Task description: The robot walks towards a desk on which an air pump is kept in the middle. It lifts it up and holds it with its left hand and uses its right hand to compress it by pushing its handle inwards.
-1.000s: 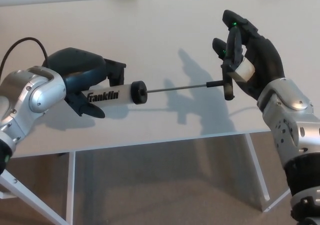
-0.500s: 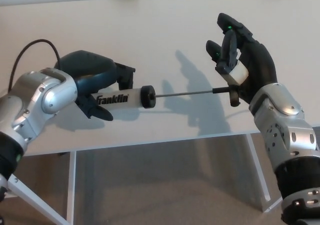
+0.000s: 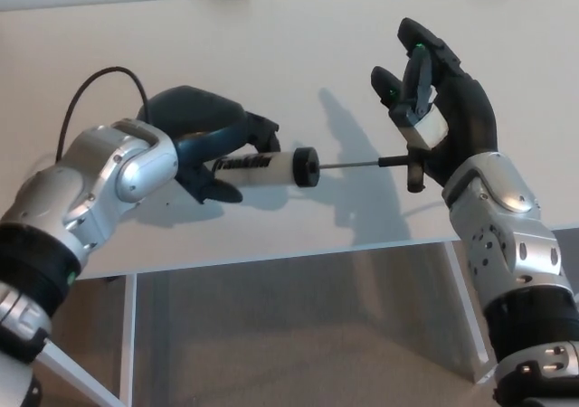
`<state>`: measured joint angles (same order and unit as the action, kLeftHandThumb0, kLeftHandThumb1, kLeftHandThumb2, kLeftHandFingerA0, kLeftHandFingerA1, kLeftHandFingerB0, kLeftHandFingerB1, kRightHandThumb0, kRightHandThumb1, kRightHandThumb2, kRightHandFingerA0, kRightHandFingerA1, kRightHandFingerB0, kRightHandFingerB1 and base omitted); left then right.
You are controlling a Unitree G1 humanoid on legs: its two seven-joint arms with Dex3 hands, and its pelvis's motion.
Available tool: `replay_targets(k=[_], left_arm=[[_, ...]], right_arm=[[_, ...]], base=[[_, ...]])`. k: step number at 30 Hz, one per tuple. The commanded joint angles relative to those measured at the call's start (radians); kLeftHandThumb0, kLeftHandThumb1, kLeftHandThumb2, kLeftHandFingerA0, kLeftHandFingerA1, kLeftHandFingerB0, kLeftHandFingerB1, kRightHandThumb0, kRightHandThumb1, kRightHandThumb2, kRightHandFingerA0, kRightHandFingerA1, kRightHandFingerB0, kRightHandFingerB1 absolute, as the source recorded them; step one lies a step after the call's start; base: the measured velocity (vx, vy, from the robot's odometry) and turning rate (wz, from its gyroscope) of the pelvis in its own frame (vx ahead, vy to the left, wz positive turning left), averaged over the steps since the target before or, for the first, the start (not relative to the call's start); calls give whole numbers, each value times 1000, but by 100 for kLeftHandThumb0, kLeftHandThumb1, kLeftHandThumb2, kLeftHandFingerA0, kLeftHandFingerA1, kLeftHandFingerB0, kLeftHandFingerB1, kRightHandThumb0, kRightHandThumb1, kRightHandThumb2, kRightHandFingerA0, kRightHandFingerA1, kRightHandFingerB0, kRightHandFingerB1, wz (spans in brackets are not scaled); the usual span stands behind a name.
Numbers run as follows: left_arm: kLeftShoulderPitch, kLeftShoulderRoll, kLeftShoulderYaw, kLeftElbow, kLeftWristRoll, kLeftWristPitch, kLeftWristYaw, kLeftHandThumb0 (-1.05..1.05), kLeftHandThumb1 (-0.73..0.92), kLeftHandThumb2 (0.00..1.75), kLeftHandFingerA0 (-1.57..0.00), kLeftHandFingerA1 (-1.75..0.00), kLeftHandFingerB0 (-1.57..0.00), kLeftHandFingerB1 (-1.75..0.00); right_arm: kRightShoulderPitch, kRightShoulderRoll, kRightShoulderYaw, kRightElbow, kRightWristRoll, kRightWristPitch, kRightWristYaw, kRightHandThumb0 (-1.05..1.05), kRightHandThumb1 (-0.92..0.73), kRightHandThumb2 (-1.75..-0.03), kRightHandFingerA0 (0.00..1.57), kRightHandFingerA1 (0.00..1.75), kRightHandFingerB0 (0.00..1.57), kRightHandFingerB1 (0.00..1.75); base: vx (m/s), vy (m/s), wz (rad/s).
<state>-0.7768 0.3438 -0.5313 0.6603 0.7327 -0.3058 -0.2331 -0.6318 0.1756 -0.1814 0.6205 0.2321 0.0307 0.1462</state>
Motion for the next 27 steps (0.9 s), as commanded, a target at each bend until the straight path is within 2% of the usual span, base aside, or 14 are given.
replay_targets(k=[1, 3, 4, 6, 9, 10, 12, 16, 17, 21, 22, 23, 24, 27], left_arm=[[-44, -21, -6, 34, 39, 52, 60, -41, 88, 66, -78, -67, -62, -51], [-52, -25, -8, 36, 41, 59, 60, -41, 88, 66, -78, -67, -62, -51], [-57, -29, -6, 34, 39, 70, 53, -41, 88, 66, -75, -60, -59, -47], [-59, -32, -4, 34, 35, 75, 48, -40, 88, 65, -78, -71, -63, -52], [-63, -34, -3, 31, 34, 86, 41, -42, 88, 66, -77, -71, -63, -54], [-65, -35, -4, 30, 33, 86, 39, -40, 87, 66, -74, -56, -58, -47], [-65, -36, 0, 25, 25, 84, 35, -41, 88, 66, -77, -66, -63, -50], [-61, -38, 7, 17, 12, 79, 37, -40, 87, 66, -78, -66, -64, -50], [-59, -37, 5, 13, 16, 75, 43, -39, 86, 65, -81, -93, -71, -65], [-56, -36, 3, 2, 16, 46, 62, -37, 82, 64, -81, -100, -71, -61], [-56, -35, 0, -6, 19, 47, 59, -36, 80, 63, -80, -81, -68, -50], [-56, -35, -2, -12, 22, 50, 57, -36, 80, 63, -80, -81, -68, -50], [-54, -38, -1, -25, 24, 59, 56, -34, 79, 63, -80, -79, -67, -47], [-50, -50, 3, -49, 23, 88, 52, -33, 77, 63, -82, -73, -66, -46]], right_arm=[[-20, 30, -35, 36, 8, -88, -94, -84, -76, -112, 17, 48, 0, 33], [-24, 32, -39, 46, 4, -102, -102, -84, -76, -112, 17, 48, 0, 33], [-23, 40, -37, 48, -10, -116, -130, -36, -48, -109, 0, 47, 0, 47], [-25, 44, -36, 51, -14, -126, -142, -36, -48, -109, 0, 48, 0, 47], [-29, 49, -38, 54, -10, -135, -155, -36, -48, -109, 0, 47, 0, 47], [-31, 51, -43, 56, -4, -135, -159, -36, -48, -109, 0, 48, 0, 47], [-34, 53, -47, 60, 3, -144, -165, -37, -47, -108, 0, 47, 0, 47], [-35, 46, -37, 69, -13, -164, -173, -37, -48, -109, 0, 48, 0, 48], [-35, 47, -39, 70, -14, -166, -181, -37, -46, -108, 0, 47, 0, 48], [-33, 46, -41, 67, -15, -177, -204, -37, -47, -108, 0, 47, 0, 48], [-34, 49, -47, 65, -9, -178, -216, -85, -75, -102, 19, 43, 12, 39], [-36, 52, -52, 63, -4, -178, -224, -85, -75, -102, 19, 43, 12, 39], [-37, 55, -57, 59, 0, -182, -236, -86, -92, -68, 29, 32, 17, 26], [-40, 62, -70, 49, 10, -197, -256, -83, -92, -71, 26, 33, 18, 28]], base=[[0, 0, 0], [0, 0, 0], [0, 0, 0], [0, 0, 0], [0, 0, 0], [0, 0, 0], [0, 0, 0], [0, 0, 0], [0, 0, 0], [0, 0, 0], [0, 0, 0], [0, 0, 0], [0, 0, 0], [0, 0, 0]])
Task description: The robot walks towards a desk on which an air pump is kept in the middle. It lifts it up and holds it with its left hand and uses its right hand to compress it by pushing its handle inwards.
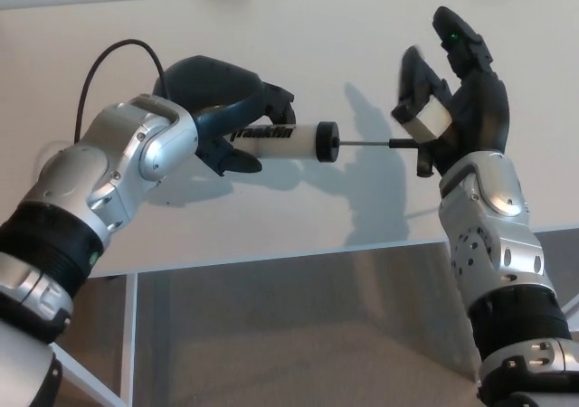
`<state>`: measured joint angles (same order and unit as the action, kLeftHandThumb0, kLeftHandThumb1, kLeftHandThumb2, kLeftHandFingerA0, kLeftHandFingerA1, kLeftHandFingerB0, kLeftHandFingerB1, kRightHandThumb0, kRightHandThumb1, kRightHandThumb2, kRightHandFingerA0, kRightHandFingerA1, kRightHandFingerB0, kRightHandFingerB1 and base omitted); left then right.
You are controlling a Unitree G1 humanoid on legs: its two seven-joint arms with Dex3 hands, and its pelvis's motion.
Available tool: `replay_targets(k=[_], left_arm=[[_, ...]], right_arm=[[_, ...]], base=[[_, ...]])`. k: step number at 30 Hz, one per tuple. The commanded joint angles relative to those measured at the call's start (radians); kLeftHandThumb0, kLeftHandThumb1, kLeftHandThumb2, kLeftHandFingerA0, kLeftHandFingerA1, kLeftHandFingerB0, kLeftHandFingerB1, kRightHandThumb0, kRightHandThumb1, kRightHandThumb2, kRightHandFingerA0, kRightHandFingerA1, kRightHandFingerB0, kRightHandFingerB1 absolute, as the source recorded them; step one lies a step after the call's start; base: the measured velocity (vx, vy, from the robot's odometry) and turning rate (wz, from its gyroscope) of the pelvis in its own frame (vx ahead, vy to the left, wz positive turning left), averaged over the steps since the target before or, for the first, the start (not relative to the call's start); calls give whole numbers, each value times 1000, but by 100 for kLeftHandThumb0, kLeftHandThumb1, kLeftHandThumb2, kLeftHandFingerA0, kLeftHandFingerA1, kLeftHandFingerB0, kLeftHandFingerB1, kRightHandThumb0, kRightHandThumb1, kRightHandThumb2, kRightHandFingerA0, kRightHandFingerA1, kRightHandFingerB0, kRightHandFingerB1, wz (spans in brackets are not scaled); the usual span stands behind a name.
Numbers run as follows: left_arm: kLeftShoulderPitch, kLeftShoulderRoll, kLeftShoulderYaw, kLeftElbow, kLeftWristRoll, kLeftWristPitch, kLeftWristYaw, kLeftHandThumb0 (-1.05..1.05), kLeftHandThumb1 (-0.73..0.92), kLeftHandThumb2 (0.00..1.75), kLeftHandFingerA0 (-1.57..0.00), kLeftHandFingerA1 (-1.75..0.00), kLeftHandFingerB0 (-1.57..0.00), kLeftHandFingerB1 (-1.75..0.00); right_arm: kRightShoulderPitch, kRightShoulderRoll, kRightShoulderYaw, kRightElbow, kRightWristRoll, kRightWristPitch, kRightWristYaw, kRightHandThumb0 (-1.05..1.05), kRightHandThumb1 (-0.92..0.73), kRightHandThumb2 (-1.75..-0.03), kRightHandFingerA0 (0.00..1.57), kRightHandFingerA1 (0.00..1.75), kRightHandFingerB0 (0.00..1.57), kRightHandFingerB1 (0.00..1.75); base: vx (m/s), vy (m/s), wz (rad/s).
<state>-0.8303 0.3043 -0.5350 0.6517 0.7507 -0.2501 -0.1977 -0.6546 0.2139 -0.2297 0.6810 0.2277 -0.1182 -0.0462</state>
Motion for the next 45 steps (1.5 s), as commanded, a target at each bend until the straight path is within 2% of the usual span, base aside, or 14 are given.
replay_targets(k=[1, 4, 5, 7, 8, 13, 14, 16, 21, 34, 35, 37, 38, 45], left_arm=[[5, -16, 10, -48, 3, 45, 13, -33, 77, 63, -82, -73, -66, -46], [24, -35, 18, -89, 6, 95, 14, -31, 77, 63, -86, -86, -67, -45], [39, -48, 21, -122, 17, 135, 19, -32, 64, 101, -81, -83, -54, -62], [57, -61, 23, -159, 31, 180, 22, -32, 64, 101, -81, -83, -54, -62], [71, -79, 23, -185, 48, 222, 30, -31, 77, 62, -83, -92, -52, -41], [96, -125, 14, -254, 102, 344, 14, -32, 80, 64, -80, -66, -53, -41], [103, -139, 10, -271, 120, 371, 17, -30, 74, 61, -80, -103, -54, -41], [102, -157, -4, -293, 152, 411, 9, -26, 67, 60, -79, -121, -51, -41], [98, -168, -21, -329, 190, 445, -13, -27, 72, 61, -80, -107, -57, -46], [98, -171, -30, -328, 200, 440, 17, -25, 67, 60, -81, -120, -59, -45], [93, -171, -31, -326, 199, 443, 15, -25, 69, 60, -83, -107, -59, -45], [89, -173, -31, -326, 195, 449, 9, -25, 69, 60, -83, -107, -59, -45], [87, -174, -29, -326, 189, 449, 4, -27, 72, 61, -83, -104, -59, -45], [90, -138, -24, -298, 175, 409, 20, -26, 66, 61, -77, -135, -63, -45]], right_arm=[[-19, 27, -26, -14, 20, -54, -69, -83, -92, -71, 26, 33, 18, 28], [-23, 41, -34, -28, 15, -76, -114, -81, -92, -72, 30, 35, 24, 30], [-23, 47, -37, -37, 15, -85, -130, -80, -79, -104, 23, 45, 18, 41], [-22, 52, -40, -44, 17, -93, -144, -80, -79, -104, 23, 45, 18, 41], [-24, 56, -39, -45, 10, -107, -159, -80, -77, -104, 26, 46, 19, 42], [-31, 63, -40, -46, 0, -138, -209, -81, -91, -71, 32, 35, 24, 31], [-34, 66, -44, -43, -1, -149, -224, -80, -91, -71, 36, 38, 25, 32], [-45, 69, -55, -41, 5, -173, -249, -79, -91, -68, 45, 40, 29, 33], [-64, 78, -77, -46, 27, -195, -289, -75, -92, -69, 51, 41, 28, 33], [-75, 70, -87, -20, 57, -227, -284, -76, -92, -68, 45, 41, 27, 34], [-77, 68, -88, -18, 65, -226, -274, -78, -75, -102, 32, 50, 22, 45], [-79, 65, -88, -15, 74, -225, -264, -78, -75, -102, 32, 50, 22, 45], [-77, 63, -85, -16, 70, -225, -266, -78, -91, -71, 38, 39, 25, 33], [-78, 58, -69, 1, 64, -214, -275, -75, -91, -68, 46, 40, 28, 33]], base=[[0, 0, 0], [0, 0, 0], [0, 0, 0], [0, 0, 0], [0, 0, 0], [0, 0, 0], [0, 0, 0], [0, 0, 0], [0, 0, 0], [0, 0, 0], [0, 0, 0], [0, 0, 0], [0, 0, 0], [0, 0, 0]])
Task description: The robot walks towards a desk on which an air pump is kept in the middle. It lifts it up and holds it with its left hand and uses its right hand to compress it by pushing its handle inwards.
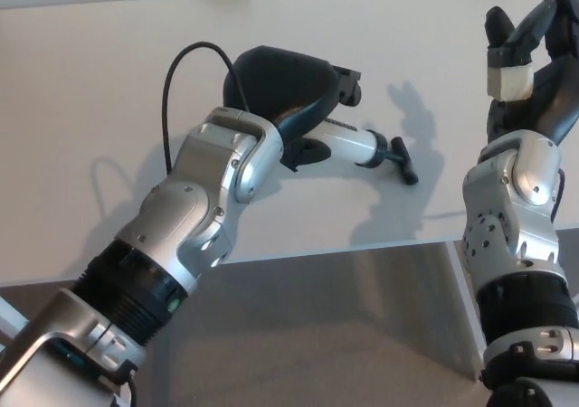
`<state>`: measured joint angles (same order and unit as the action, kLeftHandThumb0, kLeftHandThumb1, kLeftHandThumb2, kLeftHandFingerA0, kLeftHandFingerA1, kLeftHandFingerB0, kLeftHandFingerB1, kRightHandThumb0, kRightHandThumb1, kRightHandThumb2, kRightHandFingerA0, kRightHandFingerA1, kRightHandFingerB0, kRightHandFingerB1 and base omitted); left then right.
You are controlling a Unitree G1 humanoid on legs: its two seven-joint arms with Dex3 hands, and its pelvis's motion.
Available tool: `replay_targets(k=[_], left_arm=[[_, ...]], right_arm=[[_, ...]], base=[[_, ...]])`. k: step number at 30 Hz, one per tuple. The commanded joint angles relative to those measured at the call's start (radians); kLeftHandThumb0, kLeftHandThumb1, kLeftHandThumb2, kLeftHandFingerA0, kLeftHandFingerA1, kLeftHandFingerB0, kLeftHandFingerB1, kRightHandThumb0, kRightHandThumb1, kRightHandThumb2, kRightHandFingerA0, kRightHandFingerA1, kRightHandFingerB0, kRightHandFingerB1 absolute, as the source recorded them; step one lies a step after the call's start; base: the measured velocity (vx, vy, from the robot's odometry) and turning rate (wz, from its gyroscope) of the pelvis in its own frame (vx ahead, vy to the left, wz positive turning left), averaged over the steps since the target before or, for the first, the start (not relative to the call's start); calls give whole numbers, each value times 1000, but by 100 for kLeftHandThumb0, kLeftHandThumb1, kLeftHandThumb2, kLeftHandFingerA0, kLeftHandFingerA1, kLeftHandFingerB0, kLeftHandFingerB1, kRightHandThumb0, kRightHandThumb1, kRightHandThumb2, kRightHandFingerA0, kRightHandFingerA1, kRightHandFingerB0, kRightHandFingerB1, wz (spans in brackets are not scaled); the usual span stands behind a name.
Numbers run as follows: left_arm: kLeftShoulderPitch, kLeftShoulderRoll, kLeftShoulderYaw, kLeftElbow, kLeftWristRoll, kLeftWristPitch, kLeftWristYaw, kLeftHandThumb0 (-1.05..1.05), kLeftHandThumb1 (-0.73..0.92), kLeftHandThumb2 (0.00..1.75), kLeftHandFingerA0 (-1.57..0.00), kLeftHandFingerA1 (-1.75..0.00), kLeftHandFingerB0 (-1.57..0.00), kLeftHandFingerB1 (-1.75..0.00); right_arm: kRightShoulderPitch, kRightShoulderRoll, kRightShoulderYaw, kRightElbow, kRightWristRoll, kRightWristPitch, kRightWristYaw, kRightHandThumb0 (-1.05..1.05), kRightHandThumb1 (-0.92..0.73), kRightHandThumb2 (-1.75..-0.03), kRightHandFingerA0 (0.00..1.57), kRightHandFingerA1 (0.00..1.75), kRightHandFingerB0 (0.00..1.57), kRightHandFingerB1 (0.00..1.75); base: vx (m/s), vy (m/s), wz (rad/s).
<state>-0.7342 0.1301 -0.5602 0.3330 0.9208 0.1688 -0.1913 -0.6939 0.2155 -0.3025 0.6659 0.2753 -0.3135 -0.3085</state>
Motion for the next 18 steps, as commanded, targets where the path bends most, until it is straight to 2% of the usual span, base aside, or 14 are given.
replay_targets(k=[1, 2, 3, 5, 6, 8, 9, 13, 14, 15, 16, 17, 18], left_arm=[[-16, 43, 9, 55, 3, -6, 25, -28, 57, 87, -85, -117, -56, -63], [-24, 46, 16, 80, -1, -2, 34, -28, 57, 87, -85, -117, -56, -63], [-46, 62, 38, 147, -20, -12, 55, -36, 54, 83, -92, -126, -63, -59], [-72, 79, 61, 223, -44, -29, 79, -36, 54, 83, -92, -126, -63, -59], [-85, 99, 69, 261, -50, -57, 102, -23, 59, 59, -79, -153, -70, -48], [-99, 117, 74, 302, -53, -92, 130, -23, 59, 59, -79, -153, -70, -48], [-107, 127, 82, 324, -59, -107, 145, -21, 66, 60, -78, -160, -69, -49], [-133, 147, 98, 371, -81, -131, 158, -24, 68, 60, -81, -158, -67, -46], [-132, 152, 112, 366, -94, -135, 162, -27, 65, 62, -85, -146, -69, -46], [-131, 157, 129, 362, -110, -141, 171, -27, 65, 62, -85, -146, -69, -46], [-139, 163, 133, 359, -121, -123, 112, -33, 43, 97, -4, -50, -1, -47], [-145, 168, 133, 358, -128, -109, 68, -33, 43, 97, -4, -50, -1, -47], [-151, 176, 140, 362, -140, -96, 26, -87, 52, 87, 0, -2, 0, 0]], right_arm=[[-32, 41, 10, 10, 12, -7, 1, -76, -92, -69, 33, 35, 25, 31], [-28, 29, 15, 6, 9, 2, 11, -76, -92, -69, 33, 35, 25, 31], [-13, 5, 28, -10, -12, 9, 19, -80, -78, -103, 23, 45, 18, 41], [2, -20, 44, -28, -35, 13, 23, -80, -78, -103, 23, 45, 18, 41], [14, -32, 48, -51, -38, 18, 29, -82, -75, -102, 25, 44, 19, 41], [27, -43, 52, -76, -36, 24, 35, -82, -75, -102, 25, 44, 19, 41], [33, -53, 51, -93, -33, 22, 42, -80, -74, -104, 32, 48, 19, 43], [68, -73, 60, -181, -26, 39, 59, -79, -74, -102, 28, 47, 17, 42], [86, -85, 68, -217, -26, 48, 78, -80, -74, -101, 23, 45, 16, 41], [106, -99, 77, -258, -26, 61, 100, -80, -74, -101, 23, 45, 16, 41], [120, -108, 86, -287, -28, 68, 113, -81, -74, -101, 23, 44, 16, 41], [129, -113, 91, -305, -30, 74, 120, -81, -74, -101, 23, 44, 16, 41], [152, -124, 101, -353, -29, 86, 134, -80, -74, -101, 22, 44, 15, 41]], base=[[0, 0, 0], [0, 0, 0], [0, 0, 0], [0, 0, 0], [0, 0, 0], [0, 0, 0], [0, 0, 0], [0, 0, 0], [0, 0, 0], [0, 0, 0], [0, 0, 0], [0, 0, 0], [0, 0, 0]])
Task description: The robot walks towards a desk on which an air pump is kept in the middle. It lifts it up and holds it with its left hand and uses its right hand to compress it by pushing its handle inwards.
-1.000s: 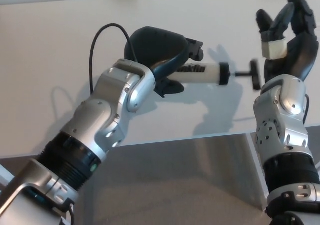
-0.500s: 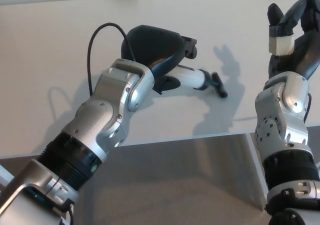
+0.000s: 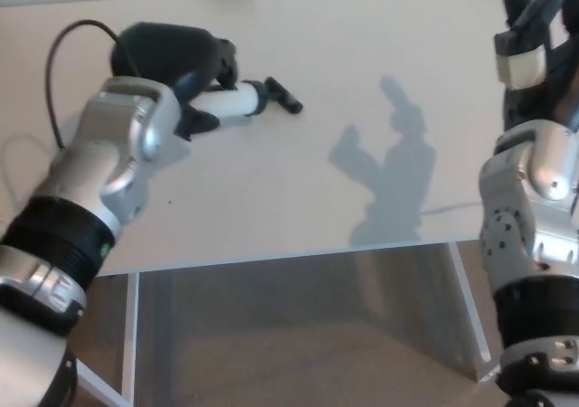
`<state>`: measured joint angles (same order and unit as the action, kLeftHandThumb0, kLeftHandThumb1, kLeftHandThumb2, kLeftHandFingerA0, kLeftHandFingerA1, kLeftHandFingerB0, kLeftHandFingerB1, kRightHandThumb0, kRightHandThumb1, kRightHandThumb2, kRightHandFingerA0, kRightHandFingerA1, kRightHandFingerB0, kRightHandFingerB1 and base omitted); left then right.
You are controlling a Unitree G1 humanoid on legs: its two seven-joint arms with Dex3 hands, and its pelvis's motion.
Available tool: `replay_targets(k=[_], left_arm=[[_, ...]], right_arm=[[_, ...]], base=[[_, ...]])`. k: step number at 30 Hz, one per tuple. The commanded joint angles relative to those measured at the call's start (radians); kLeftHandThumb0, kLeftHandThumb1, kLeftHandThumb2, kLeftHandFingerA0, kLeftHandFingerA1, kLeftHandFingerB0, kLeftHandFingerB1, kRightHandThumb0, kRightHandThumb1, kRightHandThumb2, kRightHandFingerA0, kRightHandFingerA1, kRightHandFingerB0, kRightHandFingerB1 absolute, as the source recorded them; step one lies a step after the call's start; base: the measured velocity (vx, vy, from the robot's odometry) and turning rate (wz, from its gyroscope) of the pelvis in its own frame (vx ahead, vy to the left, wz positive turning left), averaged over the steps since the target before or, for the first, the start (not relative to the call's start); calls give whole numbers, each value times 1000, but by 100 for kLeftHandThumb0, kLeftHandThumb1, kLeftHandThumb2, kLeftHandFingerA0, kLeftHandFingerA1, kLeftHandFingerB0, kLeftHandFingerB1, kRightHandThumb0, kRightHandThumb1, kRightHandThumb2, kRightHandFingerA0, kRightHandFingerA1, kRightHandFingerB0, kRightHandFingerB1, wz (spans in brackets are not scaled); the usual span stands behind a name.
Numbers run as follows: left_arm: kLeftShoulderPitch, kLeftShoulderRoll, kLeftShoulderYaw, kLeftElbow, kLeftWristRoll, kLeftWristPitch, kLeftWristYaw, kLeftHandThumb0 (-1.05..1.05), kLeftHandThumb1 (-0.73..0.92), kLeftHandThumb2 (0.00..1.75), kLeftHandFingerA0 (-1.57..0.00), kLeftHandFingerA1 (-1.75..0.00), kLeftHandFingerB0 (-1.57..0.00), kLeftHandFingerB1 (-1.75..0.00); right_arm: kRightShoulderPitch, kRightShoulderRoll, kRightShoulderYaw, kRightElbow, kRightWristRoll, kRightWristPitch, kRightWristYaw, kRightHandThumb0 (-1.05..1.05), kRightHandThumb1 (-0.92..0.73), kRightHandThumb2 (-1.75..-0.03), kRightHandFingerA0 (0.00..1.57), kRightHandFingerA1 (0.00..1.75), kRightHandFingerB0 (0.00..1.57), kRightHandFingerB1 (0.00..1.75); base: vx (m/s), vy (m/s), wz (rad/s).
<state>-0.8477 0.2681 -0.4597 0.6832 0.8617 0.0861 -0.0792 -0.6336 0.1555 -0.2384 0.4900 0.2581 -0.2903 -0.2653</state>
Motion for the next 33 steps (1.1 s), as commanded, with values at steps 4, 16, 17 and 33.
replay_targets(k=[4, 16, 17, 33], left_arm=[[-54, 66, 61, 28, -109, -14, -135, -92, 51, 89, 0, 0, 0, -1], [-19, 108, 59, -9, -131, -40, -170, -93, 55, 94, 0, 0, 0, -5], [-13, 111, 55, -28, -132, -42, -178, -95, 58, 95, 0, 0, 0, -3], [620, 264, 590, -1318, -856, -174, -427, -62, 40, 76, 0, -19, -6, -27]], right_arm=[[159, -91, 61, -327, 0, 90, 124, -81, -71, -99, 22, 44, 17, 41], [349, -120, 97, -721, 60, 186, 159, -80, -72, -99, 22, 44, 17, 41], [361, -124, 100, -747, 58, 194, 159, -80, -72, -99, 21, 43, 16, 40], [809, -349, 4, -1258, 183, 143, 426, -81, -89, -68, 26, 31, 18, 27]], base=[[0, 0, 0], [0, 0, 0], [0, 0, 0], [0, 0, 0]])
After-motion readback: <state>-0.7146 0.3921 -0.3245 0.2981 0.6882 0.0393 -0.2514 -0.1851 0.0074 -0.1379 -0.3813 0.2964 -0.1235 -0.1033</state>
